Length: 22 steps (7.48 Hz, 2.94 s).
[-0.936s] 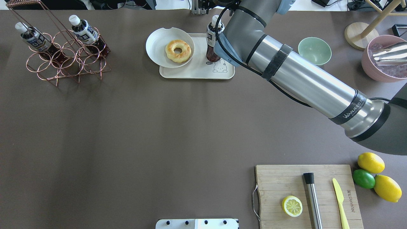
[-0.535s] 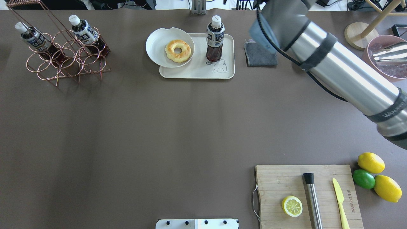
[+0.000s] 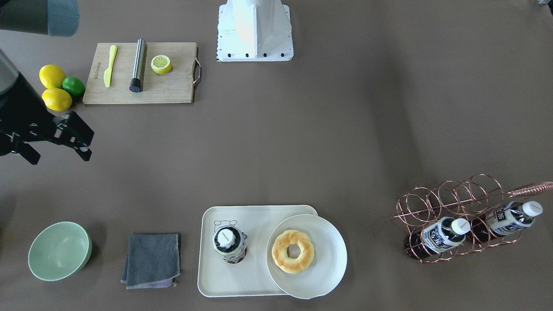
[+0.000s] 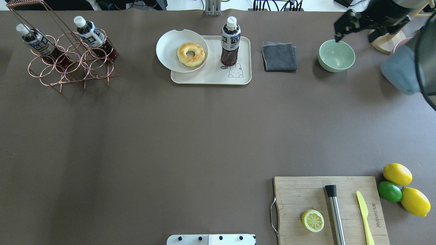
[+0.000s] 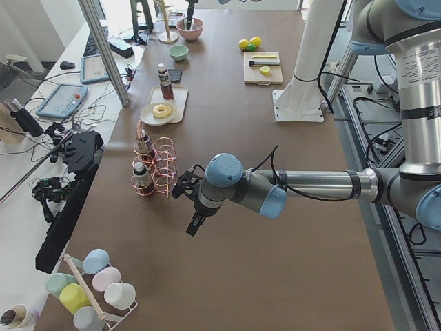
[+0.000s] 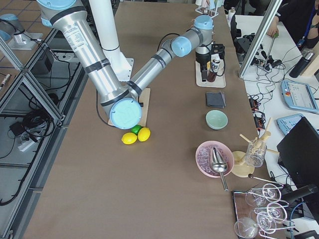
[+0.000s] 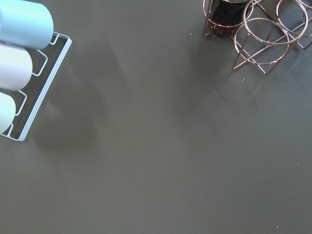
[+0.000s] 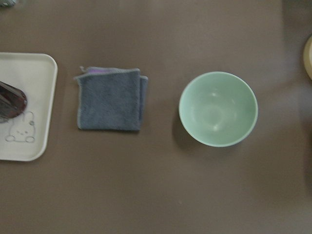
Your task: Place tea on tray
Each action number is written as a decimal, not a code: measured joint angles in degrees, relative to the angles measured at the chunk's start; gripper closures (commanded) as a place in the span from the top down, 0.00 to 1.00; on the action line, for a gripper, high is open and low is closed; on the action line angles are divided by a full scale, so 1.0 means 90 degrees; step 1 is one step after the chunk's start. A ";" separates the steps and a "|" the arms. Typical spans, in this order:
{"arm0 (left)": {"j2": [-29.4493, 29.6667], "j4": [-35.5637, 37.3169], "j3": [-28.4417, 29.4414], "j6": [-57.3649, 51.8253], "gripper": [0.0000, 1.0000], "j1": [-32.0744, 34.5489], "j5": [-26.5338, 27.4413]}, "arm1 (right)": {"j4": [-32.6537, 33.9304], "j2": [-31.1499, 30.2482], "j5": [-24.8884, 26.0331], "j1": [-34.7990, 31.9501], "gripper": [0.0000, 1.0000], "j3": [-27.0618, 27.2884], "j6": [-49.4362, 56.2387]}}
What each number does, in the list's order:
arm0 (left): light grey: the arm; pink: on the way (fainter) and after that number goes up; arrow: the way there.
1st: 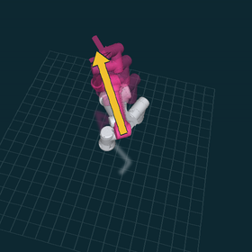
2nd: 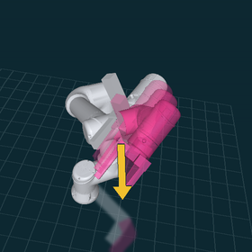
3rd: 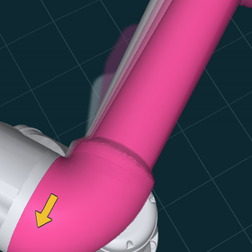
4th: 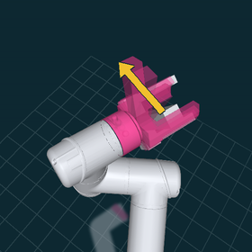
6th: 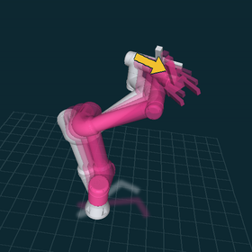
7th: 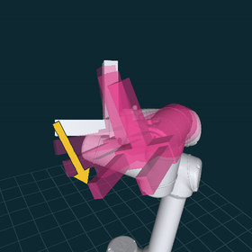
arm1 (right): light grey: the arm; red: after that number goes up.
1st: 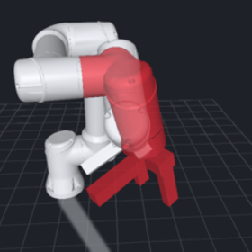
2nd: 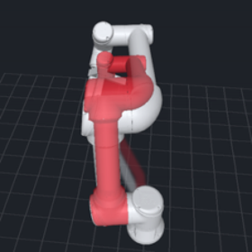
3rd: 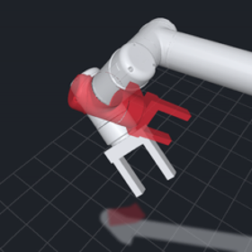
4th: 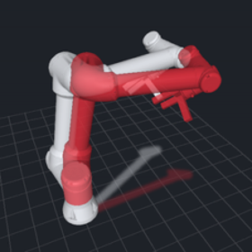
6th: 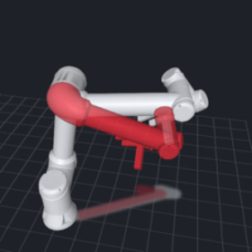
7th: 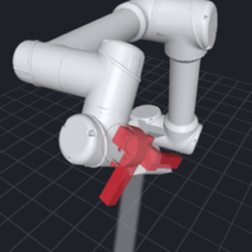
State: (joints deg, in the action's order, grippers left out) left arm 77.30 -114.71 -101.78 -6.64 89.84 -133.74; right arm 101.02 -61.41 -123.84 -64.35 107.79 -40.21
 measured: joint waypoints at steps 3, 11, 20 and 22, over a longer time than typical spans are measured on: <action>-0.0364 0.0063 0.0305 -0.0222 1.00 0.0072 0.0051 | 0.0172 -0.2338 -0.0375 -0.0918 1.00 0.0725 0.2202; 0.0207 0.3082 -0.0087 -0.0307 1.00 0.0060 0.0195 | 0.0235 -0.4486 -0.0340 -0.2511 1.00 0.0062 0.4652; 0.0209 0.3086 -0.0080 -0.0303 1.00 0.0059 0.0207 | 0.0065 -0.4588 -0.0006 -0.2807 1.00 -0.0257 0.5249; 0.0198 0.3091 -0.0016 -0.0303 1.00 0.0061 0.0246 | 0.0064 -0.4584 -0.0024 -0.2797 1.00 -0.0258 0.5249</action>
State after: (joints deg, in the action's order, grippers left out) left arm 79.08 -86.88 -101.92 -9.36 90.39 -131.53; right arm 101.60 -102.67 -124.05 -89.52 105.47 7.03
